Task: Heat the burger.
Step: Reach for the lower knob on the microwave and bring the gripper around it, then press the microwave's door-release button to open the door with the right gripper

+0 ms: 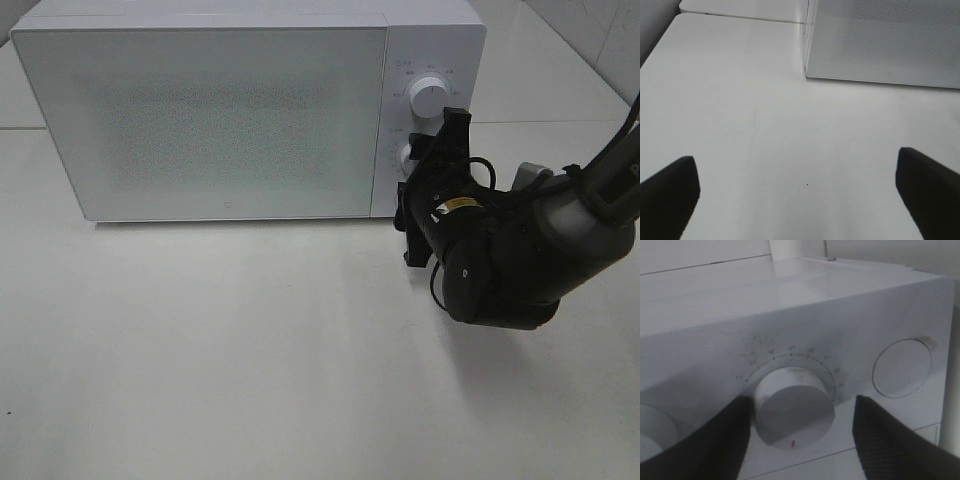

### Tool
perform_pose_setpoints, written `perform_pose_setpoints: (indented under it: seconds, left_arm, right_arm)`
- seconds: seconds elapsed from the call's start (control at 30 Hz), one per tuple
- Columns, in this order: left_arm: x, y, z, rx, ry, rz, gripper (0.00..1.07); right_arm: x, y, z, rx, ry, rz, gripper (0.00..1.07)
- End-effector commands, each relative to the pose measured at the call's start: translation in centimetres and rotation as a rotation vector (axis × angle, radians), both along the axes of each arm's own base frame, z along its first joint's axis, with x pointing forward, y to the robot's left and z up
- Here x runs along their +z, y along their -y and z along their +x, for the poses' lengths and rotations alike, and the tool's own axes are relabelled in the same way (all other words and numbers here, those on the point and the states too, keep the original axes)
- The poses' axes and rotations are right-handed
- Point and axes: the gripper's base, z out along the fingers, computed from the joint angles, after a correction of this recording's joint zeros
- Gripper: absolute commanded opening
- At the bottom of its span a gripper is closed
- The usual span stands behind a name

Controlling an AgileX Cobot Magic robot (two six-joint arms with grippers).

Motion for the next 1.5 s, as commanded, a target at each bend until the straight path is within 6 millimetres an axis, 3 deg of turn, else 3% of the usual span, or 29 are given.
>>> perform_pose_setpoints:
  seconds: [0.03,0.57,0.87,1.13,1.2,1.4,1.5]
  left_arm:
    - [0.0,0.1,-0.3,-0.005,0.032,-0.003,1.02]
    - [0.0,0.1,-0.3,-0.005,0.032,-0.003,1.02]
    - [0.0,0.1,-0.3,-0.005,0.032,-0.003,1.02]
    - [0.0,0.1,-0.3,-0.005,0.032,-0.003,1.02]
    - [0.0,0.1,-0.3,-0.005,0.032,-0.003,1.02]
    - [0.0,0.1,-0.3,-0.005,0.032,-0.003,1.02]
    - [0.0,0.1,-0.3,-0.005,0.032,-0.003,1.02]
  right_arm:
    - [2.1,0.1,0.7,-0.001,0.167,-0.037,0.72]
    - [2.3,1.9,-3.6,0.122,0.020,-0.213,0.73]
    - [3.7,3.0,-6.2,0.222,-0.064,-0.367,0.73]
    - [5.3,2.8,-7.6,0.420,-0.141,-0.637,0.73]
    - [6.2,2.8,-8.2,0.536,-0.135,-0.838,0.73]
    - [6.9,2.8,-8.6,0.620,-0.121,-0.983,0.73]
    - [7.9,2.4,-8.6,0.733,-0.108,-1.139,0.73]
